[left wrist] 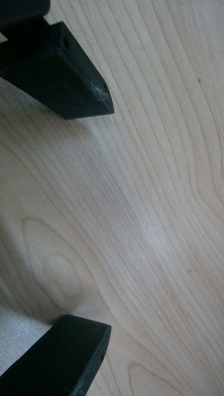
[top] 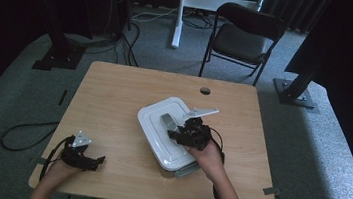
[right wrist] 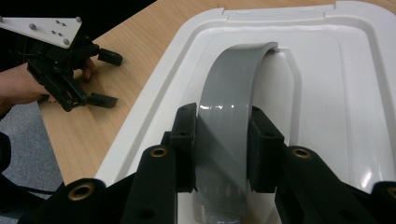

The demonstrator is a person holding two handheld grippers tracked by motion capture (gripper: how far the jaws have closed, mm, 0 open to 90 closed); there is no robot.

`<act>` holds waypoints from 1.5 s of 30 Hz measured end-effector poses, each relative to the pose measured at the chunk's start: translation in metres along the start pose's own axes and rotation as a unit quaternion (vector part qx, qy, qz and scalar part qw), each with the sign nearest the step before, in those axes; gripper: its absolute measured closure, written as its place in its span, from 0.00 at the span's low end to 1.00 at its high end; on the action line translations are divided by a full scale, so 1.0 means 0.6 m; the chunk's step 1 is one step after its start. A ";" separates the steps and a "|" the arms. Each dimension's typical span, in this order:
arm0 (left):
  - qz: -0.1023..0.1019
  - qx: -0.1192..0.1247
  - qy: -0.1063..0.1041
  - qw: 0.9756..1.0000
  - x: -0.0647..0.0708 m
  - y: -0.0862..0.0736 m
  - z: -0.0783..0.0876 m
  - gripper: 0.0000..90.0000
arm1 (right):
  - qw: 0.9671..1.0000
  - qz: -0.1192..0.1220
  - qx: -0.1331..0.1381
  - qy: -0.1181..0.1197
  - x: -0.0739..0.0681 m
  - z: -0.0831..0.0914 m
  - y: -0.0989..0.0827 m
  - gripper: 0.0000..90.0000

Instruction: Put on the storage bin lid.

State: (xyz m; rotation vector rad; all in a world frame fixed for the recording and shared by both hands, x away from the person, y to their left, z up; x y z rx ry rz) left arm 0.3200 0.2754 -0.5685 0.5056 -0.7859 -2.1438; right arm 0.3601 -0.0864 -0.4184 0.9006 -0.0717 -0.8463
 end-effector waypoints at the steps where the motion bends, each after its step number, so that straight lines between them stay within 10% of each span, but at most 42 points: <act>1: 0.000 0.000 0.000 1.000 0.000 0.000 0.000 0.00 | 1.000 0.000 0.000 -0.001 0.000 -0.001 -0.001 0.76; 45: -0.001 0.001 0.001 1.000 0.000 0.000 0.000 0.00 | 1.000 -0.020 0.006 0.018 0.025 -0.003 -0.009 0.76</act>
Point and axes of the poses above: each handheld gripper's, and its own axes: z roughly backward along the jaws, y roughly out of its top, x roughly to its right, the point moved 3 cm from there along -z, roughly forward along the jaws, and after that the axes turned 7 degrees about -z, right-handed, at the moved point
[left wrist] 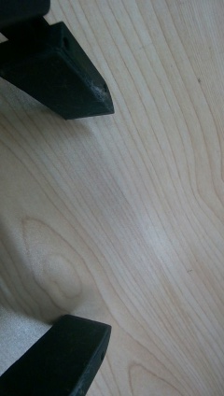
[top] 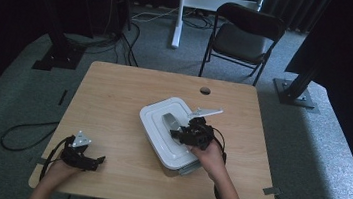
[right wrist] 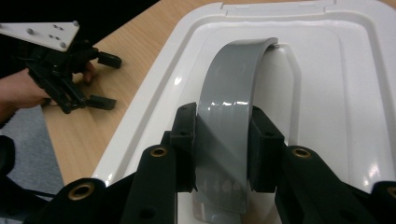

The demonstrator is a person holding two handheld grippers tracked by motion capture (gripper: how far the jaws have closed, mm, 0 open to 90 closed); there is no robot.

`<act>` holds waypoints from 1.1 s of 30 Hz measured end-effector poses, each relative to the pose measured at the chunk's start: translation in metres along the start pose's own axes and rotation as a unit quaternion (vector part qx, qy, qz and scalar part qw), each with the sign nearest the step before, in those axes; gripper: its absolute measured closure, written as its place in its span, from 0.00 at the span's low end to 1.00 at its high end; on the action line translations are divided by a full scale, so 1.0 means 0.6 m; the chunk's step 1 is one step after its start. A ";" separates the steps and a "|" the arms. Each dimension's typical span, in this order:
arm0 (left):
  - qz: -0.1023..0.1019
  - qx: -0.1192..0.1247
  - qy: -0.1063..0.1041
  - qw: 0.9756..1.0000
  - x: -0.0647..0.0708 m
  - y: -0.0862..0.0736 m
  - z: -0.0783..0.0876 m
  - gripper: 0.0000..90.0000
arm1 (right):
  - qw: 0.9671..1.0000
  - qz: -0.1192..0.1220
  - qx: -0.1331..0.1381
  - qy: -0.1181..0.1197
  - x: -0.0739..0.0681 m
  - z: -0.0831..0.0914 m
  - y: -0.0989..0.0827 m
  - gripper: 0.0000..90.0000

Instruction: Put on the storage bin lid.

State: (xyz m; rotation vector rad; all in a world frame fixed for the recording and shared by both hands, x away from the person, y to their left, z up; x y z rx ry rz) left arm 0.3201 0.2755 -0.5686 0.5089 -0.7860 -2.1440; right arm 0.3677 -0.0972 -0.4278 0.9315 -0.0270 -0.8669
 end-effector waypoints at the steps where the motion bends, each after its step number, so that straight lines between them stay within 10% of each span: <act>1: 0.000 0.000 0.000 1.000 0.000 0.000 0.000 0.00 | 1.000 0.000 -0.001 0.004 0.001 0.001 -0.002 0.76; 10: 0.000 0.000 0.000 1.000 0.000 0.000 0.000 0.00 | 1.000 -0.002 -0.006 0.009 0.005 -0.003 -0.012 0.73; 12: 0.003 -0.001 0.003 1.000 0.001 0.001 0.000 0.00 | 1.000 -0.003 -0.011 0.029 0.004 -0.001 -0.010 0.50; 18: 0.010 -0.002 0.010 1.000 0.005 0.003 -0.001 0.00 | 0.999 0.011 0.022 0.033 0.006 0.022 0.001 0.24; 22: 0.023 0.005 0.017 1.000 0.011 0.011 -0.001 0.00 | 0.999 0.030 0.041 -0.009 0.020 0.037 0.007 0.15; 33: 0.045 0.026 0.038 0.998 0.020 0.054 -0.005 0.00 | 0.991 -0.014 0.108 -0.080 0.109 0.079 0.006 0.15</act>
Point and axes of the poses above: each handheld gripper's, and its own axes: z roughly backward along the jaws, y roughly out of its top, x roughly to its right, the point moved 3 cm from there along -z, roughly forward along the jaws, and after that the axes turned 7 degrees about -z, right-handed, at the moved point
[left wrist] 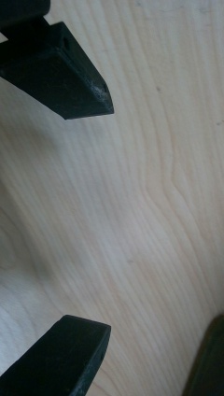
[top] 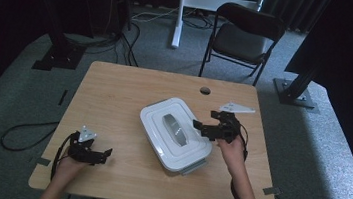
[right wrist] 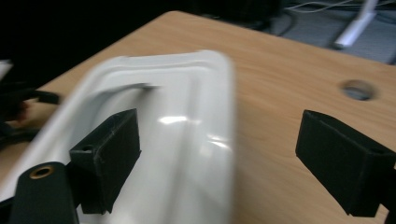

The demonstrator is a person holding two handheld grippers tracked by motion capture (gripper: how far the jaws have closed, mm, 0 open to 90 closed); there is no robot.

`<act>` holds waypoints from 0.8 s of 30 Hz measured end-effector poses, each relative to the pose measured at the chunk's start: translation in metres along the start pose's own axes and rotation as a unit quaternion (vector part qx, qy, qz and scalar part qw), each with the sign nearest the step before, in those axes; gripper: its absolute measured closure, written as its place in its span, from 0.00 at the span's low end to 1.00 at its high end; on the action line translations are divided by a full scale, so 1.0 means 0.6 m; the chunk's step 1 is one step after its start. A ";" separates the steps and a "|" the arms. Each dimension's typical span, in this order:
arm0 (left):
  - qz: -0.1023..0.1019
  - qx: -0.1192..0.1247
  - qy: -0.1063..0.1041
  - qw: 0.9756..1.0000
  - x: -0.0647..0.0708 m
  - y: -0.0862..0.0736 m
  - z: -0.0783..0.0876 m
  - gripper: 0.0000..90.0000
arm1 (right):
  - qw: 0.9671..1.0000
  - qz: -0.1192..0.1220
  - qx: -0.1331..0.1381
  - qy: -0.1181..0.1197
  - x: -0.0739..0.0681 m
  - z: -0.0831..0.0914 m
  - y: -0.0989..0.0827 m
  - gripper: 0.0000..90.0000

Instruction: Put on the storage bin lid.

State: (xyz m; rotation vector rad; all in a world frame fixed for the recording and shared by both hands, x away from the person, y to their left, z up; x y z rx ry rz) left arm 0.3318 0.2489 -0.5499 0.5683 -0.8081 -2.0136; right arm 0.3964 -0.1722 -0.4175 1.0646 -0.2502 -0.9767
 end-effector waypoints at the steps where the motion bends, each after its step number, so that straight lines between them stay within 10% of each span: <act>1: -0.002 0.000 0.000 1.000 0.001 0.003 0.000 0.00 | 1.000 -0.005 0.001 -0.011 0.013 0.002 -0.001 0.15; 10: -0.013 0.005 -0.006 1.000 0.027 0.036 -0.015 0.00 | 0.997 -0.014 -0.020 -0.069 0.084 -0.011 -0.034 0.15; 24: -0.025 0.018 -0.007 0.999 0.064 0.086 -0.047 0.00 | 0.996 -0.058 -0.045 -0.057 0.130 -0.053 -0.094 0.15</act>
Point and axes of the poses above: each handheld gripper's, and its own axes: z roughly backward along the jaws, y roughly out of its top, x roughly to its right, the point moved 3 cm from there along -z, roughly forward along the jaws, and after that the axes turned 7 degrees about -z, right-handed, at the moved point
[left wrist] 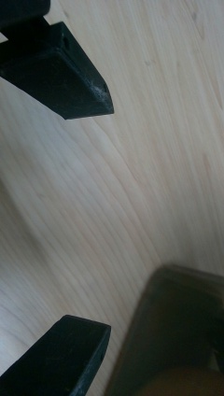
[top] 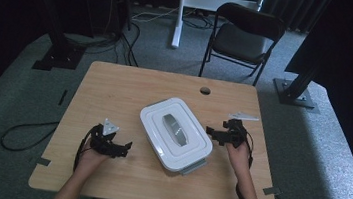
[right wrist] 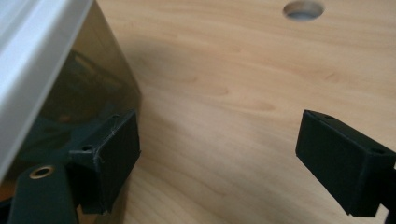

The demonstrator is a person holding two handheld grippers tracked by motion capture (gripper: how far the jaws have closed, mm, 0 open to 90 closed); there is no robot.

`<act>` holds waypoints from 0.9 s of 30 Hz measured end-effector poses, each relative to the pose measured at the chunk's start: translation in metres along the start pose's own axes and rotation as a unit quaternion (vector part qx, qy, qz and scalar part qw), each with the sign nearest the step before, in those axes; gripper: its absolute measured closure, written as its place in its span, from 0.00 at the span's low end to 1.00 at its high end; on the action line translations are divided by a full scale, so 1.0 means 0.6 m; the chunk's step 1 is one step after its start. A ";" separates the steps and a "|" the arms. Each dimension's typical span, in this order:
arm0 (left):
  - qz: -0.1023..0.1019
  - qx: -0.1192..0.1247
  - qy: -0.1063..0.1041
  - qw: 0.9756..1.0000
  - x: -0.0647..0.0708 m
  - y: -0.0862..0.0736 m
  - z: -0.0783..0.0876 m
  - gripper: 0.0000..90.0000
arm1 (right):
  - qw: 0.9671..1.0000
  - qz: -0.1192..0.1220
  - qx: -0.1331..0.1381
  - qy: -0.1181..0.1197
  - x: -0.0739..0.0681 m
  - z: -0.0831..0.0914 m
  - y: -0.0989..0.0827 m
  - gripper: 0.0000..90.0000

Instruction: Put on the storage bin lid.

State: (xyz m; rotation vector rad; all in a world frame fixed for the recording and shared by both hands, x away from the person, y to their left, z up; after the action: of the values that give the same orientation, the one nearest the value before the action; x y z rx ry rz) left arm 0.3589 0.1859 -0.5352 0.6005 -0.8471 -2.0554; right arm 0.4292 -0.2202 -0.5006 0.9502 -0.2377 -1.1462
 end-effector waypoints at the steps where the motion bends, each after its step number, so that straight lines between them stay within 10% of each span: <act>1: -0.003 -0.001 -0.002 1.000 0.002 0.003 -0.003 0.00 | 1.000 0.000 -0.003 -0.003 0.000 -0.004 -0.003 0.15; 27: -0.037 0.001 -0.013 0.999 0.044 0.056 -0.043 0.00 | 0.995 0.000 -0.048 0.088 -0.025 -0.050 -0.052 0.18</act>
State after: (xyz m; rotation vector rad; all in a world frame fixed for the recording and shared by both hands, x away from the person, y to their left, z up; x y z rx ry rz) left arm 0.3785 0.1400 -0.5304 0.6169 -0.8529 -2.1340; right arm 0.4199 -0.1946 -0.5373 0.9593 -0.0396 -1.0585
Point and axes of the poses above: each handheld gripper's, and its own axes: z roughly backward along the jaws, y roughly out of its top, x roughly to its right, the point moved 3 cm from there along -z, roughly forward along the jaws, and after that the axes turned 7 degrees about -z, right-handed, at the moved point
